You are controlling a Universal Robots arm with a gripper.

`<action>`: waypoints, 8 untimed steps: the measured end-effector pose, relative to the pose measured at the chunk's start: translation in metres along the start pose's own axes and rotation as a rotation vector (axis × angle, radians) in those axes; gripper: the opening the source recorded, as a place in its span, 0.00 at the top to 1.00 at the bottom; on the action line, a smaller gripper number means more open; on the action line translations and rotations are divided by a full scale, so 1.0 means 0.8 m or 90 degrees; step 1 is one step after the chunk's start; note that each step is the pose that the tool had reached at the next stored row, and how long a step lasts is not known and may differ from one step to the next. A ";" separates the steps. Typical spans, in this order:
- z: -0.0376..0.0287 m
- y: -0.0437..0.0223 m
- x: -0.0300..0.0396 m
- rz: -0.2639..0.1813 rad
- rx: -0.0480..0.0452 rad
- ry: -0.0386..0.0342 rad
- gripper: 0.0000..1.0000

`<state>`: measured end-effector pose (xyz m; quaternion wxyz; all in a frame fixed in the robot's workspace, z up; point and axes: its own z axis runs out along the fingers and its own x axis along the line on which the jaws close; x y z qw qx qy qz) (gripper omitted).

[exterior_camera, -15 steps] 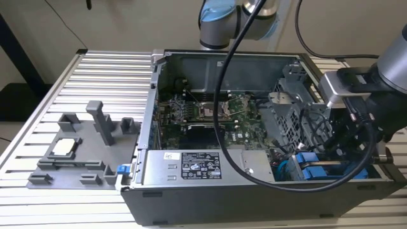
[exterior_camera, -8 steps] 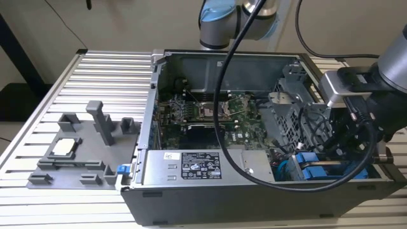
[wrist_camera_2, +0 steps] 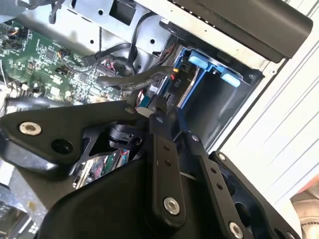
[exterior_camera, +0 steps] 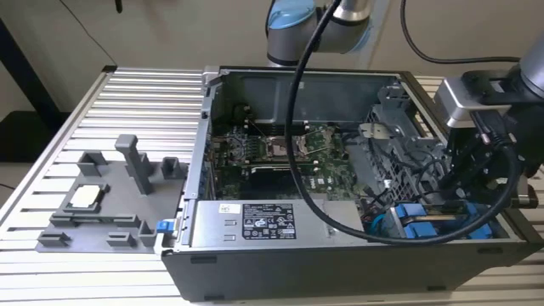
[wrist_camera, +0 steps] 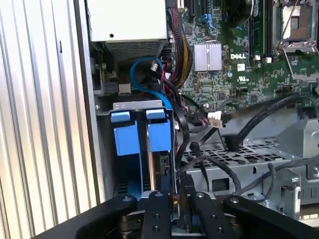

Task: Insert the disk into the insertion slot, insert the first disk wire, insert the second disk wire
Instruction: 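Insert the first disk wire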

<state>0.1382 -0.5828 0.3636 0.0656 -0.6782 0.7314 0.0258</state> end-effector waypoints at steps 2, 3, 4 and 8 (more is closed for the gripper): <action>-0.0057 0.0033 -0.0005 0.001 -0.0003 -0.0051 0.76; -0.0077 0.0070 -0.0004 0.002 -0.0005 -0.0094 0.76; -0.0095 0.0106 -0.0004 0.003 -0.0007 -0.0134 0.76; -0.0120 0.0287 -0.0003 0.006 -0.0005 -0.0187 0.76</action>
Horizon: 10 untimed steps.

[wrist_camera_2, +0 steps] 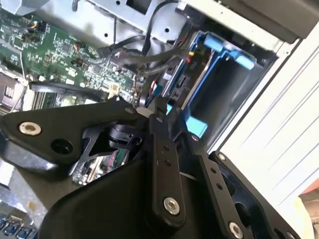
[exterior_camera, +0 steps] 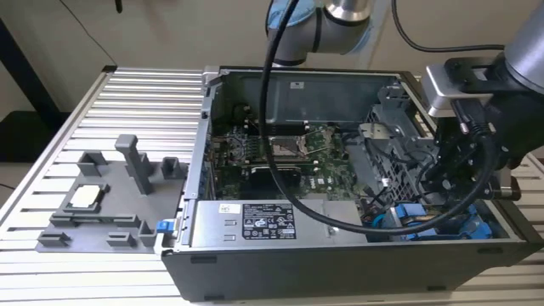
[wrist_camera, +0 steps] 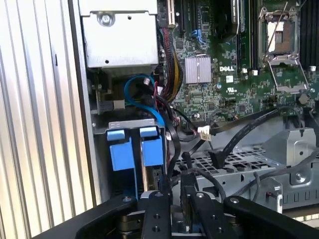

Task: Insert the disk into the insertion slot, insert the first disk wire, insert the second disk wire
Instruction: 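Insert the second disk wire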

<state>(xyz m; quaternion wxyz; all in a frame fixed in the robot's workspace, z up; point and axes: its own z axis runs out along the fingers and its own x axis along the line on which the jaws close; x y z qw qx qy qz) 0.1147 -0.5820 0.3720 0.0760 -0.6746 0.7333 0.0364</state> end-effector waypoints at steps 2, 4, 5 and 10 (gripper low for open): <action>-0.0010 0.0100 -0.0001 0.000 -0.0001 -0.0060 0.76; -0.0017 0.0196 -0.0003 0.001 -0.0009 -0.0171 0.76; -0.0018 0.0240 -0.0005 0.001 -0.0013 -0.0221 0.76; -0.0020 0.0407 -0.0037 0.002 0.0012 -0.0526 0.76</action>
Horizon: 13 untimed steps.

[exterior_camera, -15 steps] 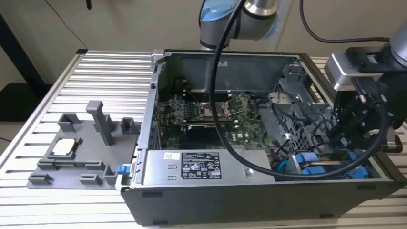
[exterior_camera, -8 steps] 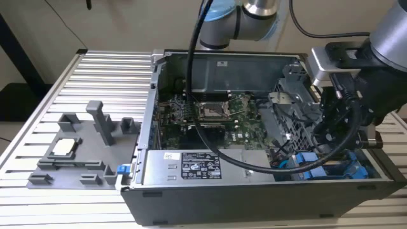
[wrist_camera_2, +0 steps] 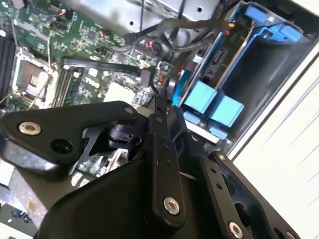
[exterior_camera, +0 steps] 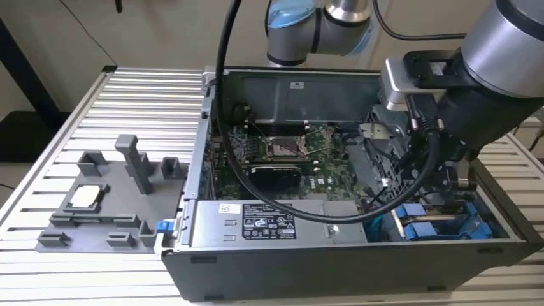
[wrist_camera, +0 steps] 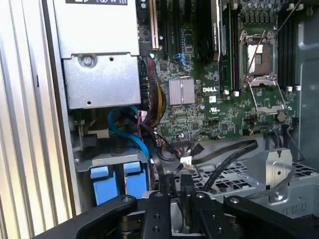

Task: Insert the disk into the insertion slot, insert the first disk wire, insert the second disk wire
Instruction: 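Insert the second disk wire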

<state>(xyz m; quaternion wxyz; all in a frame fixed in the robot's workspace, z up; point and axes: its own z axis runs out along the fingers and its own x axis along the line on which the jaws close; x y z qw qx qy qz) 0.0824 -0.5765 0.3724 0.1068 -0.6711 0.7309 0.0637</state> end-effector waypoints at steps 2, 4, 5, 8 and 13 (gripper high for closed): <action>0.0009 0.0039 -0.0045 0.000 0.0028 -0.0076 0.76; 0.0030 0.0056 -0.0110 -0.002 0.0072 -0.0066 0.76; 0.0043 0.0059 -0.0134 -0.005 0.0099 -0.0026 0.76; 0.0078 0.0066 -0.0191 -0.016 0.0185 0.0057 0.76; 0.0127 0.0073 -0.0242 -0.048 0.0379 0.0046 0.76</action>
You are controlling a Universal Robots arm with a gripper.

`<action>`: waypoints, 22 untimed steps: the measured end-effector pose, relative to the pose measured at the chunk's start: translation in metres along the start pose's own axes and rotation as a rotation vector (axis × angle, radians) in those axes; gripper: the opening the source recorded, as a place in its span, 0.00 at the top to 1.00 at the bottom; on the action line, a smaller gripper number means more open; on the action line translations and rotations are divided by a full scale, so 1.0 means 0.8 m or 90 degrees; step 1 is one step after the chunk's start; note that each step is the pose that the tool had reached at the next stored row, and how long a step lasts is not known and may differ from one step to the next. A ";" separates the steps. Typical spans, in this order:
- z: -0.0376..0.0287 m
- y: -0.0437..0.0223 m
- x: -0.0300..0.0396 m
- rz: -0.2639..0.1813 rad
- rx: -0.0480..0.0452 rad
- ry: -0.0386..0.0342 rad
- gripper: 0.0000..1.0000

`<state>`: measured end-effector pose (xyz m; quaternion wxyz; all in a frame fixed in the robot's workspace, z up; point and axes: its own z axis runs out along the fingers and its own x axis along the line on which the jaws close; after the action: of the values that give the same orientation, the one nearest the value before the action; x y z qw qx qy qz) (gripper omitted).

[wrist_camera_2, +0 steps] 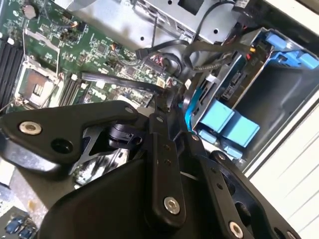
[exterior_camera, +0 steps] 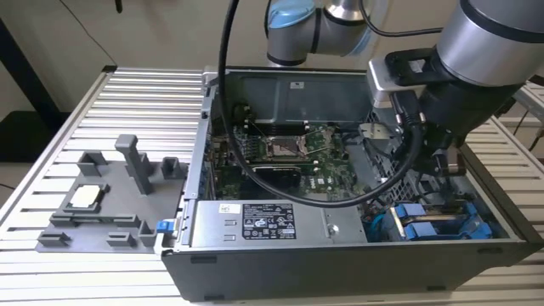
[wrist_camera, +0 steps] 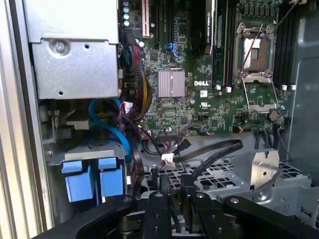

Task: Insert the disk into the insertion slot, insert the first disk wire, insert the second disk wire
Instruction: 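Insert the second disk wire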

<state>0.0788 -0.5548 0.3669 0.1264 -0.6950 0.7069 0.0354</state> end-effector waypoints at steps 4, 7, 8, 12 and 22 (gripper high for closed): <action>0.0026 0.0004 -0.0008 -0.031 -0.0032 0.0074 0.76; 0.0042 0.0006 -0.0013 -0.054 -0.0054 0.0126 0.76; 0.0046 0.0005 -0.0014 -0.062 -0.0050 0.0142 0.76; 0.0053 0.0008 -0.0017 -0.091 0.0008 0.0171 0.78; 0.0054 -0.0001 0.0041 -0.099 0.0088 0.0245 0.84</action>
<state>0.0794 -0.5570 0.3621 0.1199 -0.7472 0.6536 0.0072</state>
